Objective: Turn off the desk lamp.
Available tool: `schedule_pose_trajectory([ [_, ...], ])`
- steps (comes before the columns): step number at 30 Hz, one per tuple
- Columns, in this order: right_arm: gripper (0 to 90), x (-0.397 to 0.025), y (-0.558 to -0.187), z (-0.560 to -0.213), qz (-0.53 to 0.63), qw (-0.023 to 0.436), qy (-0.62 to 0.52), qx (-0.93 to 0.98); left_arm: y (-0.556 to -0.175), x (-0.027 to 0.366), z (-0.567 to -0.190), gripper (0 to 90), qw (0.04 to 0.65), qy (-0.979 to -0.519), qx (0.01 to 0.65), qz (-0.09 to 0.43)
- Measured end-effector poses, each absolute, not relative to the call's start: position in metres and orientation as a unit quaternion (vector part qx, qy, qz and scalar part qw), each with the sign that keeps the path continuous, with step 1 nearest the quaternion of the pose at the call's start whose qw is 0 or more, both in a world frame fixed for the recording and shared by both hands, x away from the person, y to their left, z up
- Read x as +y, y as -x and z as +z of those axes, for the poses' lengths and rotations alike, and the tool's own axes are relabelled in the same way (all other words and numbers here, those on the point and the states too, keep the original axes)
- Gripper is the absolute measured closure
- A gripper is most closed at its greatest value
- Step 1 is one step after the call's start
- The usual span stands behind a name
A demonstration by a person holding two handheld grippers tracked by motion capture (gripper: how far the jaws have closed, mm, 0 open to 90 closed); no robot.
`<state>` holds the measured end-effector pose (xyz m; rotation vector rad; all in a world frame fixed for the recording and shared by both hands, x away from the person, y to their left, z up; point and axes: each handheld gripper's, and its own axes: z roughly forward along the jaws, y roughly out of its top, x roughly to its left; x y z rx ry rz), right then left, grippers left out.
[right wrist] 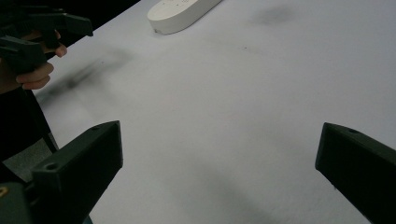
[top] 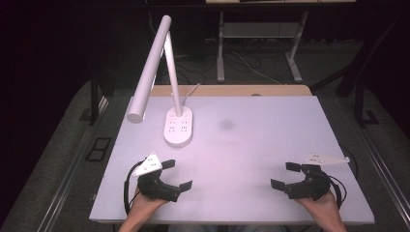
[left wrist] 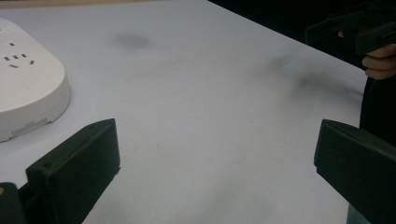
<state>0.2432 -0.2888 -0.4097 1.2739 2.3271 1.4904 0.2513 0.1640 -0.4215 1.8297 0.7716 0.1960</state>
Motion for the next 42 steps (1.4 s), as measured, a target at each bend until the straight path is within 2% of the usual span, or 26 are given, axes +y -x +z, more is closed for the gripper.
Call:
schedule_pose_trajectory([
  [12, 0.6, -0.286, -0.245, -0.402, 0.481, 0.04, -0.421, 0.768, -0.251, 0.165, -0.421, 0.0, 0.544, -0.769, 0.325, 0.084],
  [25, 0.6, -0.274, -0.261, -0.378, 0.478, 0.041, -0.395, 0.784, -0.25, 0.166, -0.421, 0.0, 0.547, -0.765, 0.329, 0.084],
  [42, 0.7, -0.252, -0.281, -0.365, 0.468, 0.034, -0.374, 0.8, -0.251, 0.166, -0.421, 0.0, 0.547, -0.766, 0.328, 0.083],
])
